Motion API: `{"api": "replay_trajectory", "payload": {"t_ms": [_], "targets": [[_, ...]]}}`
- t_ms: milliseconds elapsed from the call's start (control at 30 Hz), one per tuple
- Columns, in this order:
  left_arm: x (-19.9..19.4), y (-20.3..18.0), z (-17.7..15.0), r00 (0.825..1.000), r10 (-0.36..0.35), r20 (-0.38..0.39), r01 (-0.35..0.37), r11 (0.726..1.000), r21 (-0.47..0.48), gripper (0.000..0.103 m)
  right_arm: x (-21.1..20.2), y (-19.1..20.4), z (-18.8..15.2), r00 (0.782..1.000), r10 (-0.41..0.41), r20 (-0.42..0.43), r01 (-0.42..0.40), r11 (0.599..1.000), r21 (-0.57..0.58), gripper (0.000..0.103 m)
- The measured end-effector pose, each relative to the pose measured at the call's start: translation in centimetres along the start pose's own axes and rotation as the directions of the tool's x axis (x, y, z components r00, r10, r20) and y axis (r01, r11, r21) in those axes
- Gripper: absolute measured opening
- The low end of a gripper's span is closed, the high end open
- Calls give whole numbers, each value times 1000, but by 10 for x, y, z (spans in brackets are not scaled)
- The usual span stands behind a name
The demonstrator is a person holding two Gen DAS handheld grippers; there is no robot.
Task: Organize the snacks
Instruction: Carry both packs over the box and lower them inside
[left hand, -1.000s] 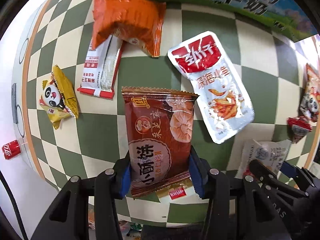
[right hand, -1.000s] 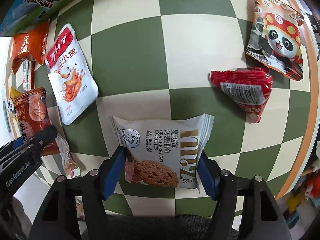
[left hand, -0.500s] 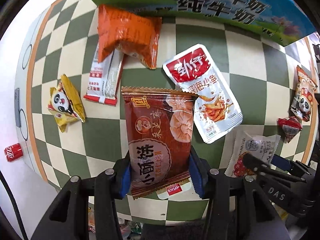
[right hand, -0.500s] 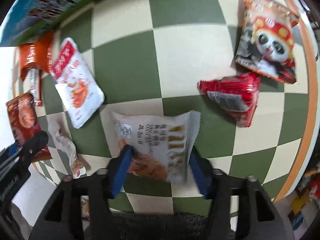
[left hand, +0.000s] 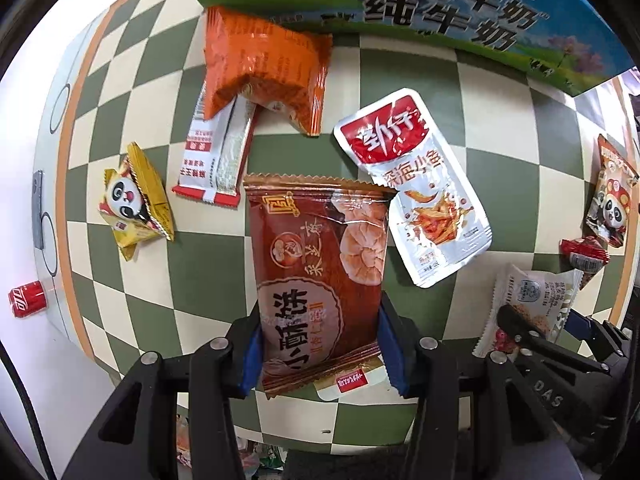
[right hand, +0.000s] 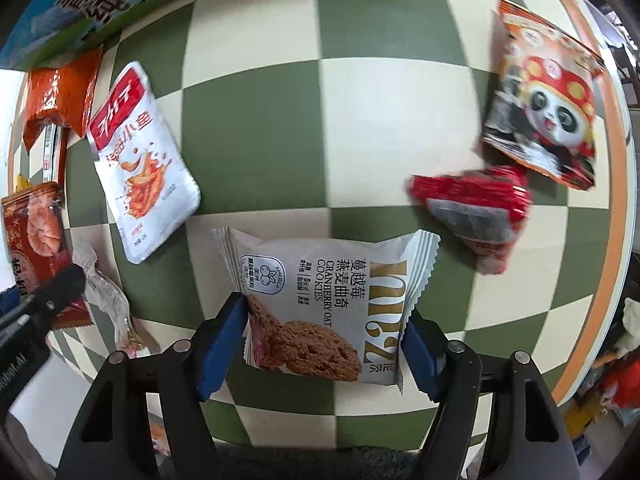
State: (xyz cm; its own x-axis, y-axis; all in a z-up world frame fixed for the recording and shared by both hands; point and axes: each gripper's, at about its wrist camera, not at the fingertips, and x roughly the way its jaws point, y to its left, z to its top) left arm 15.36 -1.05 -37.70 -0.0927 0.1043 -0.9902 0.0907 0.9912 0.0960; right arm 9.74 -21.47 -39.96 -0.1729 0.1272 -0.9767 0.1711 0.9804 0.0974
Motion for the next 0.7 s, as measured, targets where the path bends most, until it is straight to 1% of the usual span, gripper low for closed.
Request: {"api": "replay_trajectory", "payload": {"t_ms": [67, 167, 233, 267, 333, 433, 500, 533, 600, 633, 700], "targets": [[-7, -1, -4, 1000, -14, 13, 14, 1000, 2, 46, -9, -13, -2, 1000, 17, 7, -17, 1000, 7, 75], [-29, 0, -8, 998, -41, 48, 40, 999, 10, 46, -34, -29, -6, 997, 67, 31, -67, 998, 13, 75], [-53, 0, -6, 994, -63, 85, 62, 998, 17, 46, -60, -31, -6, 992, 110, 62, -110, 994, 7, 76], [-61, 0, -5, 993, -71, 99, 69, 997, 21, 46, -75, -34, 0, 989, 127, 76, -128, 992, 0, 76], [-88, 1, 1, 985, -99, 139, 96, 995, 27, 46, -108, -33, 3, 979, 163, 123, -161, 987, -27, 76], [-117, -1, 22, 972, -151, 179, 146, 988, 44, 46, -150, -31, 18, 959, 214, 186, -204, 976, -70, 76], [-143, -2, 41, 963, -171, 211, 163, 985, 56, 46, -180, -30, 30, 944, 248, 220, -232, 968, -94, 76], [-154, -2, 53, 958, -169, 232, 159, 985, 61, 46, -198, -29, 42, 935, 266, 233, -247, 963, -108, 76], [-169, 0, 77, 951, -158, 265, 143, 987, 73, 46, -216, -20, 61, 918, 301, 257, -278, 953, -124, 76], [-175, 1, 91, 949, -152, 277, 136, 988, 76, 46, -217, -10, 70, 913, 310, 265, -284, 950, -130, 76], [-180, 4, 117, 949, -140, 283, 121, 989, 83, 46, -229, 2, 89, 904, 314, 289, -283, 948, -144, 76]]}}
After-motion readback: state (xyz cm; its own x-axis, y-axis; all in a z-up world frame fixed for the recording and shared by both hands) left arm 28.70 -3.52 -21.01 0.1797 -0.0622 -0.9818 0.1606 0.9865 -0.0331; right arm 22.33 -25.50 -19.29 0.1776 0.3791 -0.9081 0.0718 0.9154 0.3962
